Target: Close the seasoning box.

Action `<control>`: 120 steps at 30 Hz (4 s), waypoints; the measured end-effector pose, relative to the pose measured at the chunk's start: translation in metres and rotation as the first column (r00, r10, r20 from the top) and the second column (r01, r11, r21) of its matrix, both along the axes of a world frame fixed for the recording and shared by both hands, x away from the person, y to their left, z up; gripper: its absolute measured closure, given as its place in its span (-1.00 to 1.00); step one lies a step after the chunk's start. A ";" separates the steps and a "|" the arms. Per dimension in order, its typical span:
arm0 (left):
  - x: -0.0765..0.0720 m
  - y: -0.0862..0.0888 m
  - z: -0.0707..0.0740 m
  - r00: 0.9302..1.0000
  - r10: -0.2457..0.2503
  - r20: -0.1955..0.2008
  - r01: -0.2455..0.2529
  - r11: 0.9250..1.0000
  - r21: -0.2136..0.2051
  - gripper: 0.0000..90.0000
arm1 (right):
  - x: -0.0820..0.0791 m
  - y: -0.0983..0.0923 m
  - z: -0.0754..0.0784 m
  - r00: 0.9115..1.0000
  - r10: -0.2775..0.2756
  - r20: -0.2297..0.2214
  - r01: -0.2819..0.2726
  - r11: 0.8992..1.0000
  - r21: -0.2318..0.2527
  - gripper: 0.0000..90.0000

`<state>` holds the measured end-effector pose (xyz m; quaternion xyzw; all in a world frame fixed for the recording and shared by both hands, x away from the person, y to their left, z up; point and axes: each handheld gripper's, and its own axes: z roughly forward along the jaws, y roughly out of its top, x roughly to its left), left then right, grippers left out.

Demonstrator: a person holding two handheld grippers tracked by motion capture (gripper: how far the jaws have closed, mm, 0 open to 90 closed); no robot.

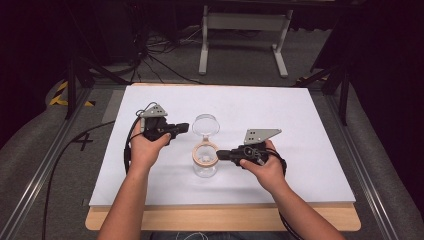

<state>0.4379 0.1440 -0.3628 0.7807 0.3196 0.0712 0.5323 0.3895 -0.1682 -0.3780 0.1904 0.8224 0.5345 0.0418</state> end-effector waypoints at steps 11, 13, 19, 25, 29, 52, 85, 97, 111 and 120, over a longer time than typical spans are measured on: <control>-0.007 -0.005 0.006 1.000 -0.014 0.016 0.013 1.000 0.003 0.97 | 0.001 0.005 -0.002 1.000 0.008 0.001 -0.008 1.000 -0.009 1.00; -0.008 -0.006 0.007 1.000 -0.023 0.020 0.023 1.000 0.002 0.98 | 0.001 0.006 -0.002 1.000 0.008 -0.002 -0.008 1.000 -0.007 1.00; -0.012 -0.005 0.008 0.999 -0.042 0.014 0.042 0.999 0.024 0.98 | 0.002 0.007 -0.002 1.000 0.014 -0.003 -0.014 1.000 -0.006 1.00; -0.017 -0.005 0.008 0.998 -0.057 0.009 0.057 0.996 0.072 0.97 | 0.003 0.009 -0.001 1.000 0.024 -0.016 -0.023 1.000 0.007 1.00; -0.013 -0.005 0.007 1.000 -0.023 0.019 0.022 0.998 0.058 0.98 | 0.005 0.008 0.000 1.000 0.022 -0.014 -0.022 1.000 0.019 1.00; -0.015 -0.012 0.014 0.997 -0.070 0.046 0.067 0.995 0.068 0.95 | 0.005 0.005 0.002 1.000 0.019 -0.023 -0.019 0.999 0.028 1.00; -0.060 0.054 0.012 0.988 -0.033 -0.148 0.066 0.972 0.225 0.79 | 0.015 0.006 0.006 0.976 0.114 -0.184 -0.149 0.971 -0.187 1.00; -0.059 0.053 0.012 0.990 -0.016 -0.140 0.047 0.975 0.218 0.68 | 0.014 -0.009 0.022 0.988 0.087 -0.131 -0.105 0.984 -0.141 0.99; -0.049 0.056 0.007 0.989 0.022 -0.145 0.007 0.981 0.192 0.56 | 0.020 -0.089 0.051 0.993 -0.119 -0.022 0.117 0.990 -0.074 0.44; -0.033 0.062 -0.008 0.985 0.075 -0.154 -0.039 0.974 0.223 0.48 | 0.033 -0.149 0.033 0.954 -0.300 -0.010 0.297 0.948 -0.118 0.21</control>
